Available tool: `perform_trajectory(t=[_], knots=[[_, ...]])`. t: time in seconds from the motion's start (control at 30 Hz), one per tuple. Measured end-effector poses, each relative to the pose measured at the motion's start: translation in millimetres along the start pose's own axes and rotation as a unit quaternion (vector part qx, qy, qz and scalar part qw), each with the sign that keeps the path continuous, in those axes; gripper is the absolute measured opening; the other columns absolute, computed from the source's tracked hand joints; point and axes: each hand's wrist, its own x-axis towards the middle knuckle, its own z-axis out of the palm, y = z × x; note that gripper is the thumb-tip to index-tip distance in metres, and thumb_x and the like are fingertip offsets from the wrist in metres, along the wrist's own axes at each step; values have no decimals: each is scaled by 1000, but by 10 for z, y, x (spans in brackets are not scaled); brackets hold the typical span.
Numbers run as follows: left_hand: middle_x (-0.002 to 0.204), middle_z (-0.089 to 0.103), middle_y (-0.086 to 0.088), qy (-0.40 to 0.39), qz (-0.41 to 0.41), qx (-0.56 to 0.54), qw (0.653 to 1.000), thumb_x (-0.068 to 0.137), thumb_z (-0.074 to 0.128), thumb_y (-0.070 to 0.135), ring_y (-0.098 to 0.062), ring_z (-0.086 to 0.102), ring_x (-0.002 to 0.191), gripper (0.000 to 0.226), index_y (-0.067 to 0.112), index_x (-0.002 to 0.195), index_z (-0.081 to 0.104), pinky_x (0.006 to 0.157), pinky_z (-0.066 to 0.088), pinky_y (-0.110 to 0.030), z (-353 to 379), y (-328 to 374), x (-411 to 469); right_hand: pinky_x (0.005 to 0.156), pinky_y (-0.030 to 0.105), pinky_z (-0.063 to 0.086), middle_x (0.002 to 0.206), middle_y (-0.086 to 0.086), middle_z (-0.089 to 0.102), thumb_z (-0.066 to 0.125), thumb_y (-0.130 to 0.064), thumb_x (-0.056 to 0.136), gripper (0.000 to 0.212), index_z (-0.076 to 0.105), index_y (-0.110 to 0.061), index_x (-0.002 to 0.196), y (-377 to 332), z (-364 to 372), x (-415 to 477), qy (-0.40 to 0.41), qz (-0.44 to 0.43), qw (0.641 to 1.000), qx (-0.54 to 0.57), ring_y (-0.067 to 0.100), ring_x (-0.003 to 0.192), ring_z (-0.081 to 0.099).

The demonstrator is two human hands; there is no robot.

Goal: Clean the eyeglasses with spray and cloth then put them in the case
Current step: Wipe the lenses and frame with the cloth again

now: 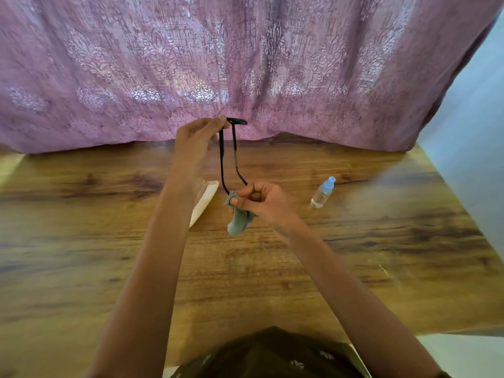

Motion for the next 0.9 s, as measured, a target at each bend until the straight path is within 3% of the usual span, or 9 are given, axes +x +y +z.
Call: perform_trajectory(t=[0.07,0.17,0.23,0.33,0.5,0.63,0.77,0.87,0.9], knots=[[85,66,3,-9,4,17,1000,88,67,34,1,53,71,14,25,78,73,74,40,-21,-11,15,23,67,25,58,78,6,73,72,3,83,16,64,-11,83,29,-22,31,5,1,1000,-12,13,70,71],[81,65,9,-23,29,53,998,91,64,29,16,53,61,15,19,83,72,64,40,-4,-33,19,50,65,20,55,79,3,73,75,-1,81,13,67,-10,84,108,-110,89,9,10,998,-68,9,72,71],[83,66,8,-25,43,75,996,91,64,29,18,55,66,15,16,87,71,64,39,1,-70,16,54,65,18,53,79,1,73,78,-6,80,14,68,-7,89,189,-200,125,41,20,992,-116,5,71,70],[101,68,-2,-44,53,122,990,91,64,31,-3,58,90,12,24,85,72,83,43,-17,-137,-14,36,72,23,54,86,-1,73,80,-17,80,16,70,-13,90,298,-369,187,129,33,975,-178,9,80,69],[98,56,1,-65,102,216,969,92,63,30,-8,47,79,12,37,83,68,77,38,-25,-215,-60,12,57,8,42,81,-11,67,76,-21,83,11,69,-18,91,409,-575,279,198,40,948,-247,-4,72,60],[97,57,-14,-84,115,239,961,92,64,30,-23,53,84,24,49,76,65,80,43,-38,-272,-57,-29,61,12,44,81,-8,68,75,-19,84,11,67,-18,91,495,-655,329,224,50,936,-267,1,75,63],[80,60,1,-92,130,254,954,91,65,27,-12,59,70,25,49,79,64,76,47,-37,-327,-82,-33,58,13,43,77,-8,64,76,-17,82,13,67,-14,90,585,-684,371,242,48,920,-306,0,68,59],[80,62,6,-94,113,252,957,90,66,28,-4,59,66,8,33,94,70,75,50,-33,-361,-145,-6,50,9,39,72,-13,59,75,-14,83,12,64,-16,85,655,-703,383,240,32,906,-346,-2,63,54],[80,62,7,-92,112,258,955,90,67,29,0,58,64,11,27,100,71,73,49,-29,-367,-162,-1,50,8,39,71,-14,58,74,-12,83,12,62,-17,83,677,-708,381,237,30,903,-357,-3,63,54]])
